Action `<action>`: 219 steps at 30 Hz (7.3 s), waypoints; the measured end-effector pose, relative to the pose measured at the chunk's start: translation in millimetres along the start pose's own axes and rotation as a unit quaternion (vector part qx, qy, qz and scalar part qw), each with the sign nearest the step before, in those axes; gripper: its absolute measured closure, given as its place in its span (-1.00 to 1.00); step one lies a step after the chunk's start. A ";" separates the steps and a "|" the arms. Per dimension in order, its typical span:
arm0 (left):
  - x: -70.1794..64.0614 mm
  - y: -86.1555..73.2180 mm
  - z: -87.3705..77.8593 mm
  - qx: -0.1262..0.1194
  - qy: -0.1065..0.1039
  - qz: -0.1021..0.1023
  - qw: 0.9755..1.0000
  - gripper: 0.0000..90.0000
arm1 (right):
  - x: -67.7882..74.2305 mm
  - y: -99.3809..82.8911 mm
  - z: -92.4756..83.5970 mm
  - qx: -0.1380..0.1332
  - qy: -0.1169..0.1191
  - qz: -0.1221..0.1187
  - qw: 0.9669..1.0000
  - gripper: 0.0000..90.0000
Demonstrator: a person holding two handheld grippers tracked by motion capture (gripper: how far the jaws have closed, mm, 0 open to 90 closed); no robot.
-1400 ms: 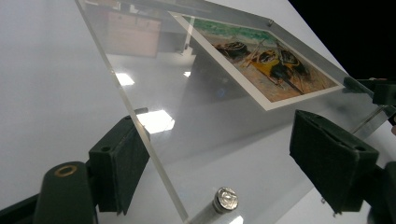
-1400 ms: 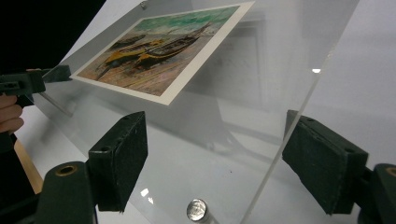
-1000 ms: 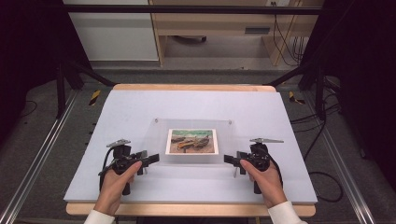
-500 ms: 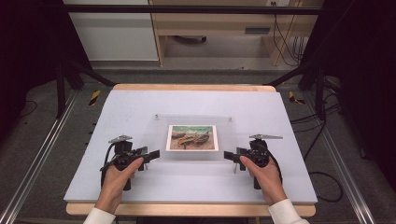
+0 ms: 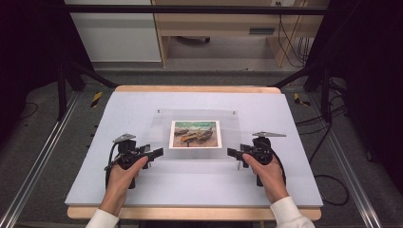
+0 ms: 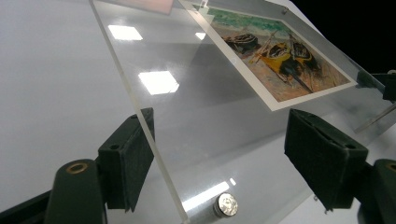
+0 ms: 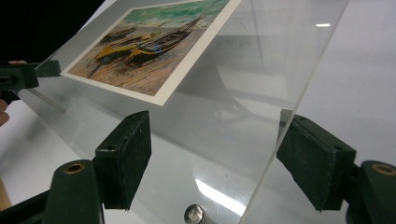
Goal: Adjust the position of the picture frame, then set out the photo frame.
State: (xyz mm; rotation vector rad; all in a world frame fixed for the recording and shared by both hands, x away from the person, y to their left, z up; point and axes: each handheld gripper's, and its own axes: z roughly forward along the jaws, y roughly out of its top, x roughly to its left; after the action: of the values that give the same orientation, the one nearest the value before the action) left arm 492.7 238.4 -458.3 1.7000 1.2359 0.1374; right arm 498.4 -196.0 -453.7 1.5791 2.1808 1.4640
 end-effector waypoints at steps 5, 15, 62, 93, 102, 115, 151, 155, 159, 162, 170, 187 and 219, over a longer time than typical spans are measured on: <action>-0.2 -2.0 -1.2 -0.004 0.000 0.003 1.000 -0.47 | 0.9 -1.3 0.4 -0.001 0.002 0.003 1.000 -0.40; -3.3 -5.7 -5.7 -0.014 0.005 0.009 1.000 -0.41 | 5.7 -3.2 -4.2 -0.002 -0.005 -0.023 1.000 -0.38; -19.3 -16.4 -25.2 -0.010 0.029 0.048 0.998 -0.25 | 24.0 -16.2 -26.8 0.000 -0.031 -0.087 0.996 -0.15; -24.8 -22.8 -34.8 -0.006 0.035 0.062 0.997 -0.12 | 30.9 -25.7 -37.9 -0.004 -0.044 -0.102 0.994 0.03; -25.1 -23.6 -35.7 -0.005 0.035 0.063 0.997 -0.11 | 31.7 -25.8 -38.4 -0.003 -0.044 -0.101 0.994 0.04; -26.2 -25.1 -37.9 -0.003 0.036 0.069 0.997 -0.07 | 33.4 -27.3 -40.6 -0.003 -0.047 -0.107 0.993 0.08; -33.1 -37.6 -50.6 0.013 0.048 0.104 0.993 0.12 | 38.2 -41.3 -54.0 -0.004 -0.052 -0.117 0.992 0.38; -34.3 -38.9 -51.3 0.014 0.050 0.107 0.993 0.13 | 37.9 -42.4 -54.7 -0.006 -0.052 -0.121 0.991 0.40; -34.7 -40.2 -51.9 0.015 0.050 0.109 0.993 0.14 | 38.6 -42.6 -54.9 -0.006 -0.053 -0.120 0.991 0.40; -34.5 -41.0 -52.5 0.015 0.051 0.108 0.993 0.14 | 40.1 -42.2 -54.8 -0.005 -0.057 -0.118 0.991 0.40; -35.7 -42.5 -53.0 0.018 0.055 0.113 0.992 0.15 | 42.0 -42.1 -55.2 -0.004 -0.061 -0.121 0.991 0.40; -40.7 -48.9 -55.3 0.029 0.068 0.133 0.988 0.20 | 43.8 -50.0 -59.0 0.000 -0.063 -0.122 0.991 0.48; -42.8 -58.3 -59.5 0.060 0.066 0.164 0.982 0.26 | 45.7 -62.0 -61.8 0.009 -0.050 -0.133 0.990 0.45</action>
State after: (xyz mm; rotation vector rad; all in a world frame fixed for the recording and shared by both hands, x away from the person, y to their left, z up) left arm 399.2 242.7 -453.9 2.0193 1.0664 0.3874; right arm 400.2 -201.2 -444.9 1.2750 2.2486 1.2634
